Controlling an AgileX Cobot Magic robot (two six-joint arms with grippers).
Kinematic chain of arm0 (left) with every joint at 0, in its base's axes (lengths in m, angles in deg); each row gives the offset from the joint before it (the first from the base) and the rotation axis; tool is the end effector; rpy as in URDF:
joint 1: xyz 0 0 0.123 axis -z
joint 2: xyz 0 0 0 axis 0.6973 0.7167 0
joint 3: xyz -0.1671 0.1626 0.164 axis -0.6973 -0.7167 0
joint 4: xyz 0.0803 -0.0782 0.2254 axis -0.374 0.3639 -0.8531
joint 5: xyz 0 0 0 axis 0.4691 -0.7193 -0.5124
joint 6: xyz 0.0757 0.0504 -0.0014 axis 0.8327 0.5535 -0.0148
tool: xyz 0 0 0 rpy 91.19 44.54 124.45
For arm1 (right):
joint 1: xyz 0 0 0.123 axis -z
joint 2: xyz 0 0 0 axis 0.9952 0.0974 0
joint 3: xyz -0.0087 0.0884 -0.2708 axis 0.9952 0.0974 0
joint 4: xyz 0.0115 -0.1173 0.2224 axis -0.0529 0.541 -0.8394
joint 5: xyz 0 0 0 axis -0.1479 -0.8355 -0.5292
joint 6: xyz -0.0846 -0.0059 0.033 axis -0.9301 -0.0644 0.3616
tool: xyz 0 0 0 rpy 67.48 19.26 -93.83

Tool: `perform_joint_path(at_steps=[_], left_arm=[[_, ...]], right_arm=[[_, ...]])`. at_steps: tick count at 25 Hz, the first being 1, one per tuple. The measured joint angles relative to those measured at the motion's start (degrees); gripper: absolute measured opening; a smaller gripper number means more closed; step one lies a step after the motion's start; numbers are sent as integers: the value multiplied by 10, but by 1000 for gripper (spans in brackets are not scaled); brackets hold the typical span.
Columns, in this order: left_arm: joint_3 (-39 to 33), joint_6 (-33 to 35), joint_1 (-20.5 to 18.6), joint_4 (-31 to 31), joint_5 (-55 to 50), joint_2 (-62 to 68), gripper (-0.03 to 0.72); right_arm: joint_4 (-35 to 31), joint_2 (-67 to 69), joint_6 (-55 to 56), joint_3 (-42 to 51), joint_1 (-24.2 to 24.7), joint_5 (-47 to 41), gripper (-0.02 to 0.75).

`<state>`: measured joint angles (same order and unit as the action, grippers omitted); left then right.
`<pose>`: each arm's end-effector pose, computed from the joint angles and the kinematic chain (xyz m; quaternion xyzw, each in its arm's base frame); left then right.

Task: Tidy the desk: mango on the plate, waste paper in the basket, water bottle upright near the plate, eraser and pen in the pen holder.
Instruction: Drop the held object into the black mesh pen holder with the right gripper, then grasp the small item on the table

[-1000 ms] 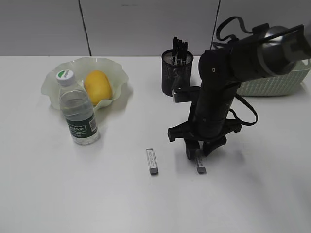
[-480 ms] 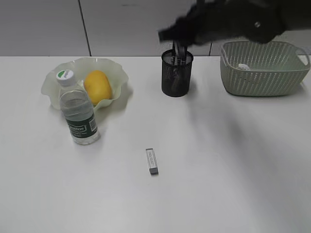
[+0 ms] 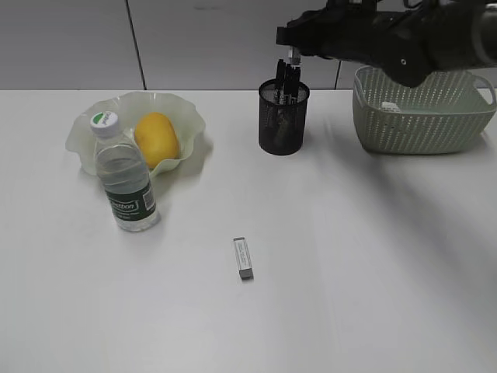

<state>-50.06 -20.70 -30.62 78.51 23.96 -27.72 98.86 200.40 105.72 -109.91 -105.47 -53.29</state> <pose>-0.0099 0.0033 0.2882 0.0547 0.8380 -0.0873 0.5358 0.4496 0.1855 0.2028 -0.1239 0.7822 0.2053 0.5750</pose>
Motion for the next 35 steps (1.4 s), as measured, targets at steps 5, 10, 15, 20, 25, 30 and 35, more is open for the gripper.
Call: perform_joint_path(at_steps=[5, 10, 15, 20, 25, 30, 35], left_arm=[[0, 0, 0, 0, 0, 0, 55], [0, 0, 0, 0, 0, 0, 55], [0, 0, 0, 0, 0, 0, 55], [0, 0, 0, 0, 0, 0, 55], [0, 0, 0, 0, 0, 0, 55], [0, 0, 0, 0, 0, 0, 55], [0, 0, 0, 1, 0, 0, 55]], right_arm=[[5, 21, -2, -1, -1, 3, 166], [23, 22, -3, -2, -1, 0, 465], [25, -24, -1, -2, -5, -128, 589], [4, -183, -126, 17, -19, -490, 468], [-84, -401, -199, 156, -25, -743, 411], [-144, -677, -208, 340, -40, -871, 404], [-156, -949, -231, 464, -41, -888, 405]])
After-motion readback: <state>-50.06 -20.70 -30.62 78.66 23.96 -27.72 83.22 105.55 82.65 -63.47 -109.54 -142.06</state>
